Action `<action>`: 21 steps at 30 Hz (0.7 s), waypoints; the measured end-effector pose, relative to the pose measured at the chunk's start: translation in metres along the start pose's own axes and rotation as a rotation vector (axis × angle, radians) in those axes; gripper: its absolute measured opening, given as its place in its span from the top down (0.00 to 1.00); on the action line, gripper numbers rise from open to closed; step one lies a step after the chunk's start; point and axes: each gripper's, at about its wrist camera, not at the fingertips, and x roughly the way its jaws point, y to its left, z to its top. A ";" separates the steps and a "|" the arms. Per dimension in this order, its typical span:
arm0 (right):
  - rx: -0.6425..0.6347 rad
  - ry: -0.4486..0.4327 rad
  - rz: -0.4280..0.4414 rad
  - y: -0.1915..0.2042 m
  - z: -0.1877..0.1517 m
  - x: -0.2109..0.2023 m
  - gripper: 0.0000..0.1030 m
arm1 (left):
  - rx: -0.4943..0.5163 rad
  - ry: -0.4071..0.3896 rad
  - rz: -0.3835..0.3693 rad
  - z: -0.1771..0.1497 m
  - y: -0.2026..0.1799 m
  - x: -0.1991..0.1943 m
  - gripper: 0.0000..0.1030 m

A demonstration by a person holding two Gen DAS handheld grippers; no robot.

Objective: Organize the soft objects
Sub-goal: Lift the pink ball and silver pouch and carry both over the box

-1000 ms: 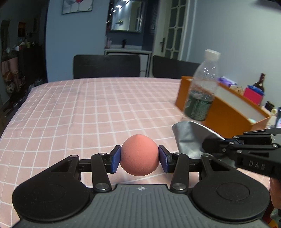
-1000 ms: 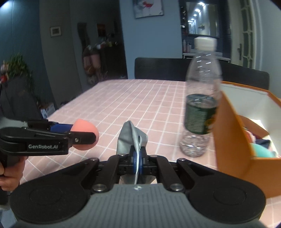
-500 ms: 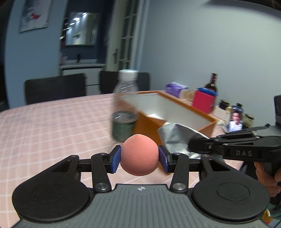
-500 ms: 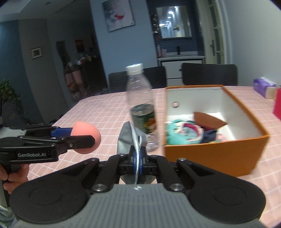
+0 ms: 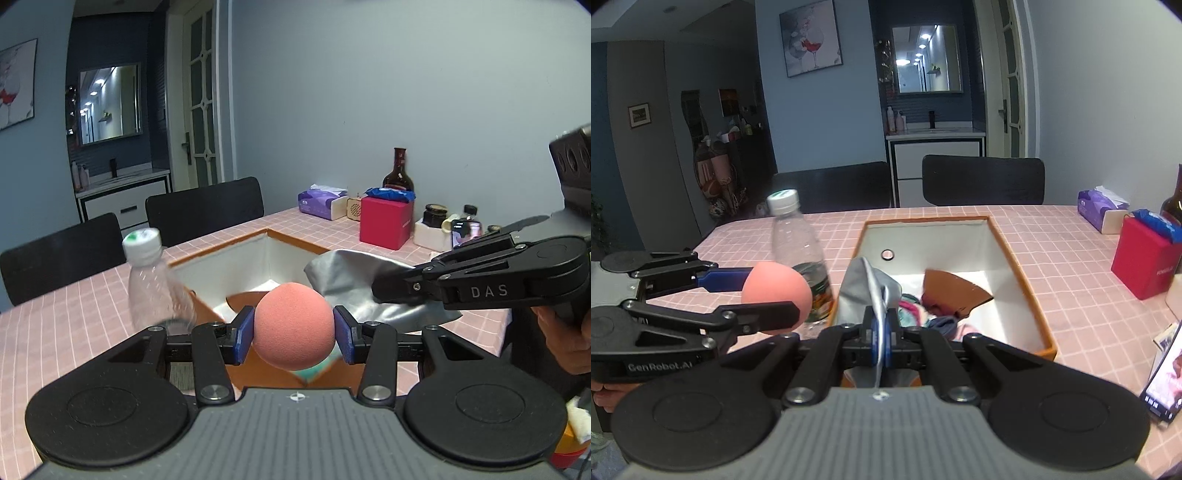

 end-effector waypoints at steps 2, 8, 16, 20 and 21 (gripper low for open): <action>0.008 0.026 0.001 -0.010 0.009 0.010 0.99 | 0.017 0.009 0.012 0.007 -0.003 0.014 0.50; -0.039 0.088 -0.026 -0.029 0.041 0.037 0.99 | 0.092 0.056 0.042 0.026 -0.013 0.052 0.50; -0.117 0.136 -0.100 -0.055 0.053 0.110 0.99 | 0.203 0.145 0.135 0.041 -0.020 0.113 0.50; -0.153 0.158 -0.121 -0.067 0.051 0.143 0.99 | 0.242 0.207 0.198 0.039 -0.016 0.144 0.50; -0.160 0.160 -0.128 -0.069 0.051 0.149 0.99 | 0.253 0.224 0.206 0.038 -0.015 0.152 0.50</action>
